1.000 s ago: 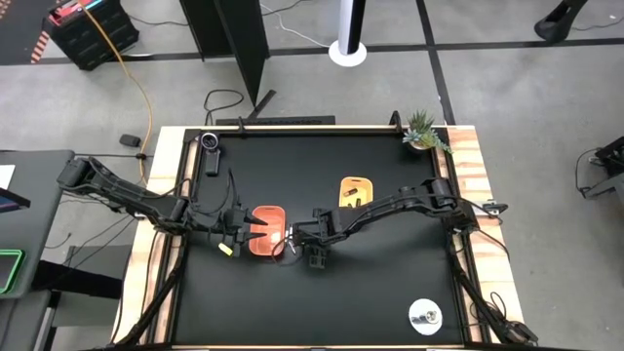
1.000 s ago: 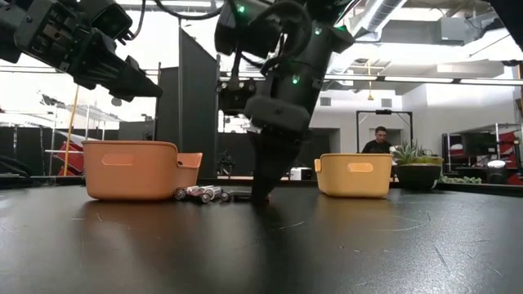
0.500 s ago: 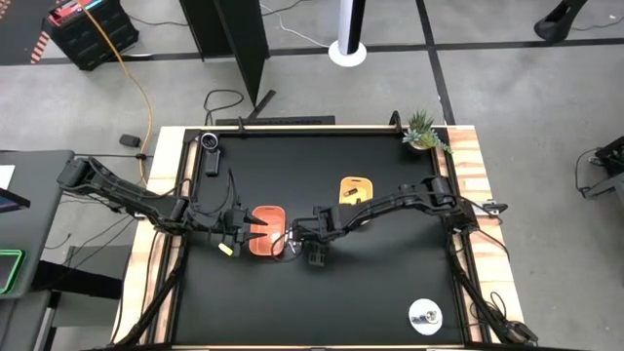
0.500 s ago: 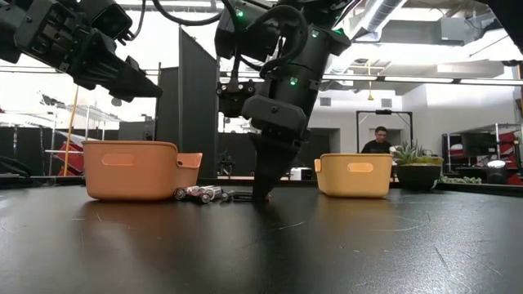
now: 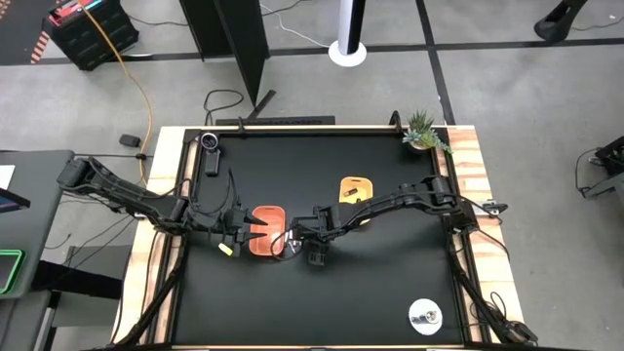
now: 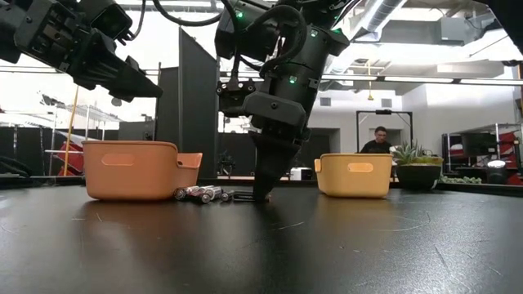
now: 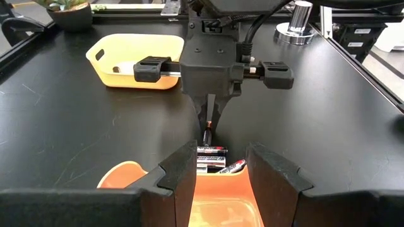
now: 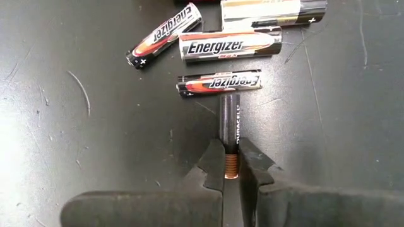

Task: Sort batteries
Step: Put the small brown battery into the yellow bin

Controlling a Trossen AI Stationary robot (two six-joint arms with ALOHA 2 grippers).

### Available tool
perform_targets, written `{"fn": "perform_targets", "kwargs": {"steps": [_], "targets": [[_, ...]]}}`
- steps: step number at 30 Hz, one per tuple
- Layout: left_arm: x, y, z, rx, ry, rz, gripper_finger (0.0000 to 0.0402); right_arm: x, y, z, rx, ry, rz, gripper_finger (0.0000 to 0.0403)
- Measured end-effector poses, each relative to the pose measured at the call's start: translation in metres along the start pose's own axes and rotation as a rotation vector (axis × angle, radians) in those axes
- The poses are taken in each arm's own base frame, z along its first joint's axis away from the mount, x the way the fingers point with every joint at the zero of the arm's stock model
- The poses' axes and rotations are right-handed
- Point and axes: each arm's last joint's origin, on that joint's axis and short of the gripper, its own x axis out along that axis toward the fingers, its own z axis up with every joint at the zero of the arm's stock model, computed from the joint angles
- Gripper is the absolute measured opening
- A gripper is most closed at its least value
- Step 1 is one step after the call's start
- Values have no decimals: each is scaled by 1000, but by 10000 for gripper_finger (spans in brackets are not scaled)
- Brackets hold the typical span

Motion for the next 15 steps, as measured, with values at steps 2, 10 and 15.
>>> {"fn": "perform_targets", "kwargs": {"steps": [2, 10, 15], "targets": [[0, 0, 0, 0, 0, 0, 132, 0, 0, 0, 4, 0, 0, 28], [0, 0, 0, 0, 0, 0, 132, -1, 0, 1, 11, -1, 0, 28], [0, 0, 0, 0, 0, 0, 132, -8, 1, 8, -4, 1, 0, 28]]}}
